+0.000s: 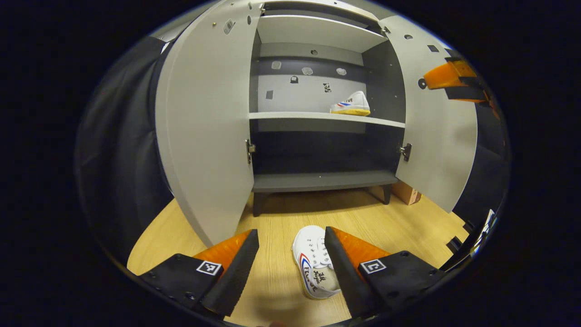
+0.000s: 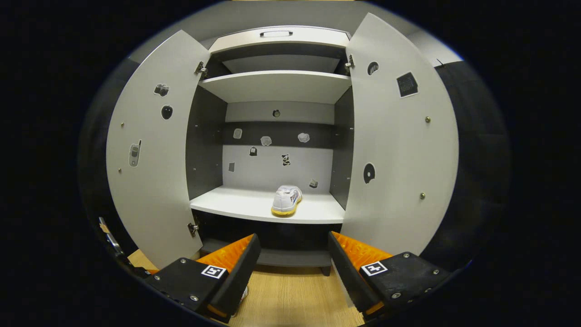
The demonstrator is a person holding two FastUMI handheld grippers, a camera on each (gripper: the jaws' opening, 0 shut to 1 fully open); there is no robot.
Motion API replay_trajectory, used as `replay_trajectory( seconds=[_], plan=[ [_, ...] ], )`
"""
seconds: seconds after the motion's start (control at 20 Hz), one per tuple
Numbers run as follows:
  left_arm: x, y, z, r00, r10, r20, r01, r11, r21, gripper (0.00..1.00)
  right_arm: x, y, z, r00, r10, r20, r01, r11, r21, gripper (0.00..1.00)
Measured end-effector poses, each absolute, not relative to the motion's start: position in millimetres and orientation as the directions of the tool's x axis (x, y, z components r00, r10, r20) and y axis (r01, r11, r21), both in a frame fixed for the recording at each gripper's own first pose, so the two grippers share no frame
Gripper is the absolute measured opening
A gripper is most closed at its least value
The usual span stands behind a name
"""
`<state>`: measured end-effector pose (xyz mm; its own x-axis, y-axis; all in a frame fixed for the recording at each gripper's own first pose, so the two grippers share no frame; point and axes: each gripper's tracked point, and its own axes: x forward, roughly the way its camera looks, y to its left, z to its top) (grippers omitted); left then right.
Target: Grab one shoe with the right hand and put it into the shoe cabinet, grab the other shoe with the left hand and put it into the shoe cabinet; then close the right door with the right hand and the left door with the left hand.
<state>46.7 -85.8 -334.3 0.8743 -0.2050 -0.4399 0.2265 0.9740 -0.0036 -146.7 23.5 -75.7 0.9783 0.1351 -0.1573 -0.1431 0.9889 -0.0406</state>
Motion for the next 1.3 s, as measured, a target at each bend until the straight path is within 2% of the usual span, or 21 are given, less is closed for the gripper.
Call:
replay_trajectory(
  seconds=[0.3, 0.6, 0.85, 0.9, 1.0, 1.15, 1.2, 1.3],
  plan=[
    [43.3, -90.4, -427.9, 0.769, -0.199, -0.608, 0.252, 0.968, 0.003, 0.95, -167.9, -16.3, -95.7, 0.976, 0.063, -0.207, -0.063, 0.998, 0.008, 0.93],
    [40.4, -94.9, -472.3, 0.643, -0.224, -0.732, 0.286, 0.957, -0.042, 0.96, -180.4, -33.9, -113.4, 0.966, 0.034, -0.257, -0.023, 0.999, 0.044, 0.92],
    [37.7, -107.6, -484.0, 0.580, -0.284, -0.764, 0.267, 0.952, -0.151, 0.91, -184.1, -35.8, -120.0, 0.962, 0.026, -0.271, -0.013, 0.999, 0.052, 0.93],
    [38.9, -113.1, -482.4, 0.574, -0.291, -0.765, 0.273, 0.949, -0.157, 0.75, -185.3, -34.8, -121.8, 0.961, 0.028, -0.275, -0.013, 0.998, 0.057, 0.93],
    [37.8, -114.4, -483.1, 0.568, -0.263, -0.780, 0.281, 0.952, -0.117, 0.49, -186.7, -35.1, -125.1, 0.958, 0.026, -0.285, -0.010, 0.998, 0.057, 0.93],
    [39.7, -114.7, -485.3, 0.547, -0.244, -0.801, 0.278, 0.955, -0.101, 0.44, -186.7, -35.2, -126.4, 0.957, 0.022, -0.289, -0.005, 0.998, 0.061, 0.93],
    [41.0, -109.0, -488.9, 0.538, -0.227, -0.812, 0.258, 0.961, -0.098, 0.34, -186.1, -34.5, -126.8, 0.957, 0.022, -0.290, -0.003, 0.998, 0.064, 0.93],
    [41.3, -103.7, -485.4, 0.532, -0.226, -0.816, 0.236, 0.965, -0.113, 0.08, -184.4, -33.3, -127.1, 0.957, 0.021, -0.291, -0.001, 0.998, 0.069, 0.93]
  ],
)
